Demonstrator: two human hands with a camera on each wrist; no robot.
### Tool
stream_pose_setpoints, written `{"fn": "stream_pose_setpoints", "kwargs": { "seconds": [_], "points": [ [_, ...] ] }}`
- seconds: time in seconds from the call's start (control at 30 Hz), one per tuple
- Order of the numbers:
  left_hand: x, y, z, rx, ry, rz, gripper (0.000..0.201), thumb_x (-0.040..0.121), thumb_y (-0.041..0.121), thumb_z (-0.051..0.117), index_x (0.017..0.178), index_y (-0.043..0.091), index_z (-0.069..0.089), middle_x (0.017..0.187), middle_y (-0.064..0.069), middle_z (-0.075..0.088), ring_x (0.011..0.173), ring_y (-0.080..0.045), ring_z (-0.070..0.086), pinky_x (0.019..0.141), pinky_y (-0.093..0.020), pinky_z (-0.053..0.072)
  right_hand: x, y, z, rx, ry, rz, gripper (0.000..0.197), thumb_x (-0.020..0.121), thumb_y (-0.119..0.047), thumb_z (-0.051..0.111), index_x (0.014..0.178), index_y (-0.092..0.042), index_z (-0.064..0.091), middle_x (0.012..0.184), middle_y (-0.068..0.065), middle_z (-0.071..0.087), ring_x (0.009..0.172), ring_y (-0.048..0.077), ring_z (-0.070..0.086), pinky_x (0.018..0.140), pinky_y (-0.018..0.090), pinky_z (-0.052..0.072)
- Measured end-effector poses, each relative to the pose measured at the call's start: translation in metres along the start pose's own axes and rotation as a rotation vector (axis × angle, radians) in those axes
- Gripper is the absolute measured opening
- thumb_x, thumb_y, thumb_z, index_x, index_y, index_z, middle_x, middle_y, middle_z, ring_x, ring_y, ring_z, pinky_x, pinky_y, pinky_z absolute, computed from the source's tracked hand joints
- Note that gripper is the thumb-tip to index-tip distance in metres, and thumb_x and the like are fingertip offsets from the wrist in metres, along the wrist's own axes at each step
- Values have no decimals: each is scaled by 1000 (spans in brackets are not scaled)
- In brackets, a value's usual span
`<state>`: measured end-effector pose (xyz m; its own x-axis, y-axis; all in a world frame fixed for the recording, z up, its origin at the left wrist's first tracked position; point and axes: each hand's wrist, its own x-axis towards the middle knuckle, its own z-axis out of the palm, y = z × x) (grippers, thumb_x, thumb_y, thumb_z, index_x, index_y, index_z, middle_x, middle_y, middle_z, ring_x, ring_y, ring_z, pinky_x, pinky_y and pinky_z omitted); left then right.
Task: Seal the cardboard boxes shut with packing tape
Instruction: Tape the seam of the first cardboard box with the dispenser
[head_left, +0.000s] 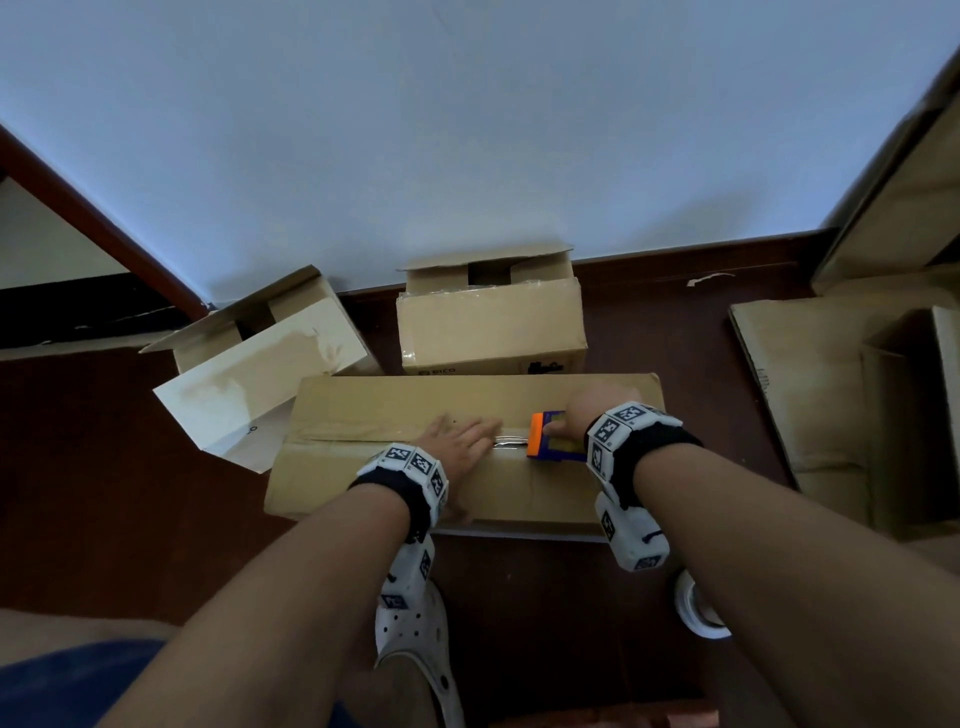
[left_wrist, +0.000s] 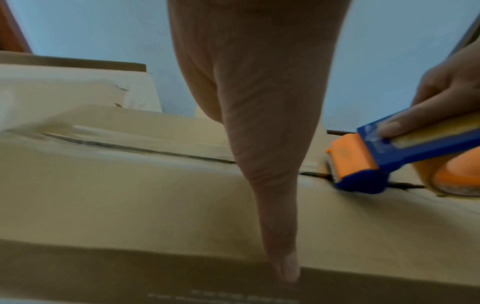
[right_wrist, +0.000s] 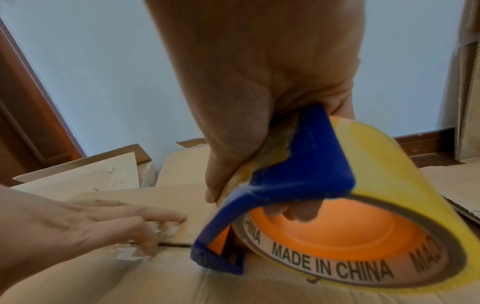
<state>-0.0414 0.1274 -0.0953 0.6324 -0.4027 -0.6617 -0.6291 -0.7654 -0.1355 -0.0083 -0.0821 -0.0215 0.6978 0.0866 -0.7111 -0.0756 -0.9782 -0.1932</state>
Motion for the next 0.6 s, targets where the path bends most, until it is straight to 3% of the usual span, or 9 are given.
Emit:
{"fn": "stream_pose_setpoints", "kwargs": {
  "seconds": [0.07,0.1,0.13,0.2,0.27,0.4,0.5,0.6],
  "points": [
    [8,11,-6,-21,31,13,128,65,66,75,154,19,-5,162,1,-12,149,-28,0,118,-56,6,0,1,1,-10,-19,0,33,96,-43,51,90,-14,63,85,12,55,73,19,53,52,20,34],
    [10,15,-9,-40,43,0,132,64,68,74,154,21,-10,162,1,-13,148,-30,-1,118,-57,5,0,2,1,-27,8,-9,31,96,-43,52,89,-15,63,91,11,59,75,18,55,54,20,36],
    [12,18,-11,-55,50,-21,136,62,71,72,152,21,-17,161,-1,-17,148,-32,-4,118,-58,3,1,4,0,-28,35,-13,31,94,-44,54,79,-18,59,89,6,60,68,14,52,52,21,35],
    [15,24,-11,-62,62,-64,142,60,78,68,150,17,-24,158,-5,-26,147,-33,-14,117,-59,-1,-3,1,-3,-52,53,11,41,93,-47,54,70,-15,49,71,0,50,57,10,43,47,23,28],
    [19,31,-10,-55,63,-83,143,60,84,61,149,13,-24,157,-8,-29,146,-32,-19,117,-58,-2,-3,-1,-6,-93,63,21,40,93,-49,53,81,-12,53,70,0,48,61,13,46,49,25,30],
    [23,36,-10,-113,54,-84,141,62,84,60,150,11,-23,158,-7,-27,146,-28,-19,117,-59,-1,-4,3,-4,-122,71,-14,43,95,-48,51,109,-8,61,102,7,60,82,16,47,69,28,36],
    [18,35,-13,-148,33,-68,139,64,80,62,150,11,-22,158,-6,-27,147,-27,-18,118,-57,-1,-4,7,-1,-96,99,-36,44,95,-47,52,111,-8,60,105,8,59,83,17,46,72,27,35],
    [17,36,-14,-147,24,-65,139,64,81,61,150,10,-22,158,-6,-26,147,-26,-18,118,-56,-2,-2,12,4,-71,133,-31,40,92,-50,54,103,-11,58,93,5,56,82,17,46,71,29,35]
  ]
}}
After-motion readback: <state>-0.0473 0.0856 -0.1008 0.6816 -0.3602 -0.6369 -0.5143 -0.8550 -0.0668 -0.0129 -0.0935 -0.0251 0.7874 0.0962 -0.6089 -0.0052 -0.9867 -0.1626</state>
